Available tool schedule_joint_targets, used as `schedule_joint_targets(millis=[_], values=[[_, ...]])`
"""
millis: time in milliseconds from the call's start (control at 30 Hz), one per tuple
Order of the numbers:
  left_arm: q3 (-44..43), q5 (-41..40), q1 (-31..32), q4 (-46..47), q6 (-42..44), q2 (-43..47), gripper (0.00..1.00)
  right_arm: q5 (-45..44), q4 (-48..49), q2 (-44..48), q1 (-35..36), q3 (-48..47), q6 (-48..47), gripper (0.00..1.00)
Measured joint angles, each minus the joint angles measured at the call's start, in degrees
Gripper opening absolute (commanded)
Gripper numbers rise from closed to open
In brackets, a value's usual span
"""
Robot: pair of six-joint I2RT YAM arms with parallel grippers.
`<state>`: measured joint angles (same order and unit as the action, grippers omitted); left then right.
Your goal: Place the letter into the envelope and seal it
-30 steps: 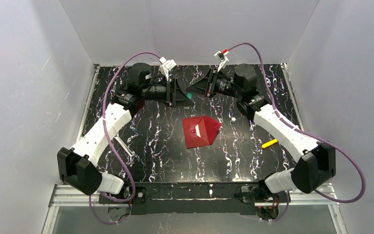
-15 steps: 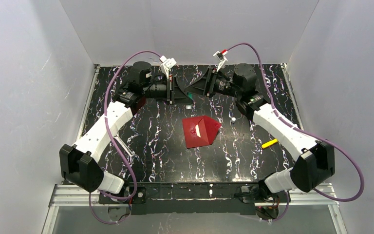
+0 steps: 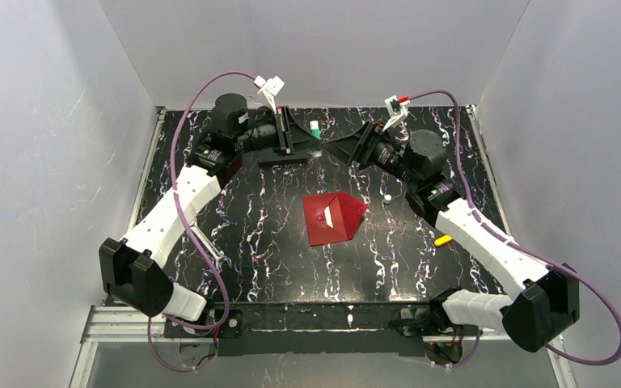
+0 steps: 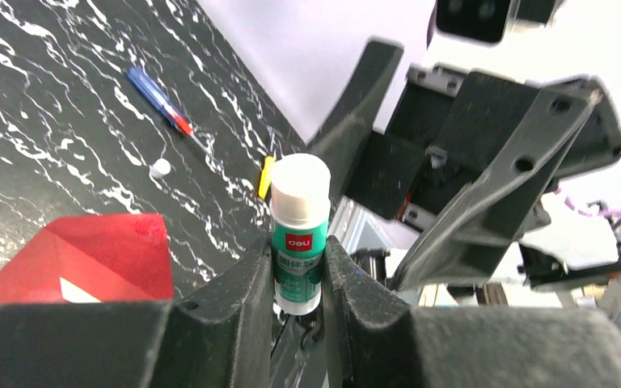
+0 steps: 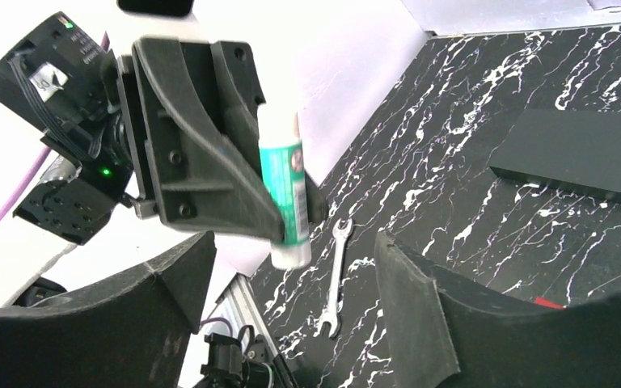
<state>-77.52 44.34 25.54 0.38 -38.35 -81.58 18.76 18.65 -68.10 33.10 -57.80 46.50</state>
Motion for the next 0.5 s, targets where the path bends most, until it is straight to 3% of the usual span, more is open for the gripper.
schedule_joint_targets(millis=[333, 500], values=[[-3.9, -3.4, -0.3, 2.2, -7.7, -1.7, 0.00, 0.4, 0.7, -4.0, 2.8, -1.5, -2.6, 0.50], [-3.9, -3.5, -0.3, 2.2, -8.2, -1.7, 0.00, -0.3, 0.9, -5.4, 3.0, -3.2, -1.9, 0.47]])
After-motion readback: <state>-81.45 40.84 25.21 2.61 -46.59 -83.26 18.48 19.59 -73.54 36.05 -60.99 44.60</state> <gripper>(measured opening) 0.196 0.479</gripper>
